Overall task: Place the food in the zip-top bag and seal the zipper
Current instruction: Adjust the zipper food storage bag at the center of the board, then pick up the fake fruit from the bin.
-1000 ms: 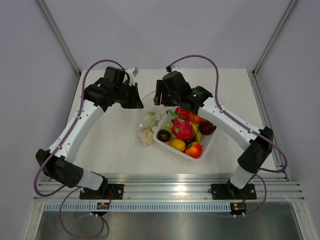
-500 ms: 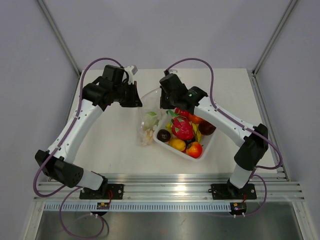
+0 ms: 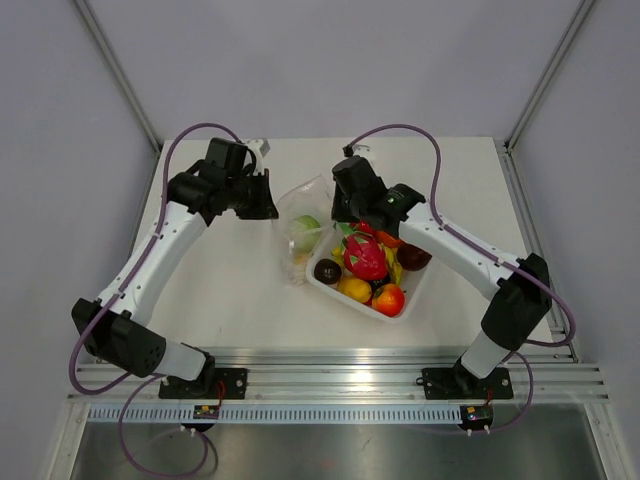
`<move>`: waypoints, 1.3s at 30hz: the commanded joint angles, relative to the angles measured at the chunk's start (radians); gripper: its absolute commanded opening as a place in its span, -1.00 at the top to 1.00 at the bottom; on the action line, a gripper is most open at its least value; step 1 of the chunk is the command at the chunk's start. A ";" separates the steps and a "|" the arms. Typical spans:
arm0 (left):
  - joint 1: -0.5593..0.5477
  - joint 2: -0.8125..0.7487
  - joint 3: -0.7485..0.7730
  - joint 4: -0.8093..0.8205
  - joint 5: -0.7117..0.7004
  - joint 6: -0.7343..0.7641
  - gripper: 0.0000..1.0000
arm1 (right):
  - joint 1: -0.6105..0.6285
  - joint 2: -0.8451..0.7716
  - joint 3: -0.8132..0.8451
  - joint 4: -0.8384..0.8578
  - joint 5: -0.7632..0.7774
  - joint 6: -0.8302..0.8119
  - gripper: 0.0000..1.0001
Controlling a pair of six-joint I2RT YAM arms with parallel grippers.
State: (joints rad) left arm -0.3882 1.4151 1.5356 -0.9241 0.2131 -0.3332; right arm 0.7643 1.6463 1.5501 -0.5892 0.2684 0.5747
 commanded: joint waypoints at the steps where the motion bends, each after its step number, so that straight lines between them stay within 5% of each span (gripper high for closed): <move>1: -0.008 -0.021 -0.054 0.077 0.055 -0.013 1.00 | -0.005 0.010 -0.012 0.042 -0.004 0.010 0.62; 5: -0.024 -0.025 -0.036 0.084 0.080 -0.023 1.00 | -0.005 -0.016 0.027 0.002 0.011 -0.016 -0.21; 8: -0.029 -0.027 -0.017 0.077 0.092 -0.024 1.00 | -0.005 -0.081 0.039 -0.024 0.077 -0.013 -0.50; 16: -0.032 -0.031 0.012 0.067 0.091 -0.029 1.00 | -0.072 -0.316 -0.134 -0.098 0.227 0.028 -0.66; 23: -0.044 -0.030 0.012 0.068 0.089 -0.029 1.00 | -0.275 -0.465 -0.392 -0.173 0.138 0.100 -0.70; 29: -0.052 -0.019 0.015 0.076 0.091 -0.030 1.00 | -0.287 -0.435 -0.476 -0.202 0.156 0.123 -0.92; 39: -0.058 -0.016 0.011 0.074 0.089 -0.030 1.00 | -0.329 -0.379 -0.522 -0.106 0.091 0.096 -0.93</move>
State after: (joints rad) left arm -0.4381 1.4147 1.5040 -0.8913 0.2810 -0.3592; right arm 0.4488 1.2560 1.0332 -0.7612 0.3882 0.6758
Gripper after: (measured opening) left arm 0.005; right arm 0.964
